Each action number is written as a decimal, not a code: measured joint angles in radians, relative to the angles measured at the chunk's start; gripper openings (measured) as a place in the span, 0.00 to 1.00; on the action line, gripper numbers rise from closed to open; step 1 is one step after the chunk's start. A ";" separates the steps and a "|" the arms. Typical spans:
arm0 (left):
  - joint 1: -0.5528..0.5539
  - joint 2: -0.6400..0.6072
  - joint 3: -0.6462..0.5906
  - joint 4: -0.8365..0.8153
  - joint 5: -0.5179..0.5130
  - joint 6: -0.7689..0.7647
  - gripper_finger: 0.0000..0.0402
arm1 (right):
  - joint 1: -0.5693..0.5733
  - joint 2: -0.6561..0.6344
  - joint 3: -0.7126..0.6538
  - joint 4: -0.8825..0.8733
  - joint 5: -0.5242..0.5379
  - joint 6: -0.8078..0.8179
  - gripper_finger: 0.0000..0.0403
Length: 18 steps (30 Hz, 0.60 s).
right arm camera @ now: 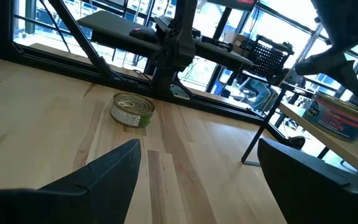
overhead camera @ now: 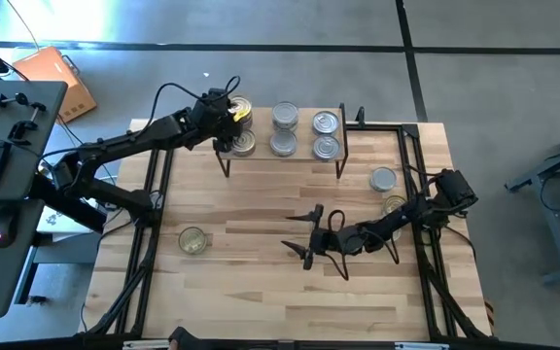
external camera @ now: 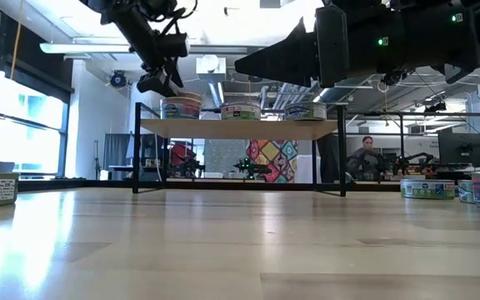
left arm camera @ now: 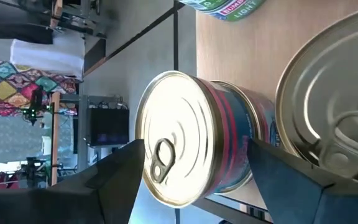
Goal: Stack canned seafood by type on shelf
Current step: Stack the green and white tuna can on top of the green and white tuna can on the shelf
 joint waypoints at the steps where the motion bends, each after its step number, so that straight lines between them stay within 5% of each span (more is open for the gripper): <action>1: -0.002 -0.004 0.000 -0.002 0.000 -0.003 0.69 | 0.000 0.000 0.000 0.000 0.000 0.000 0.79; 10: -0.086 -0.099 0.000 -0.028 -0.001 -0.138 0.69 | 0.000 0.000 0.000 -0.004 0.000 0.006 0.79; 18: -0.267 -0.217 0.000 -0.256 -0.004 -0.407 0.61 | -0.012 0.000 0.000 -0.049 -0.001 0.099 0.79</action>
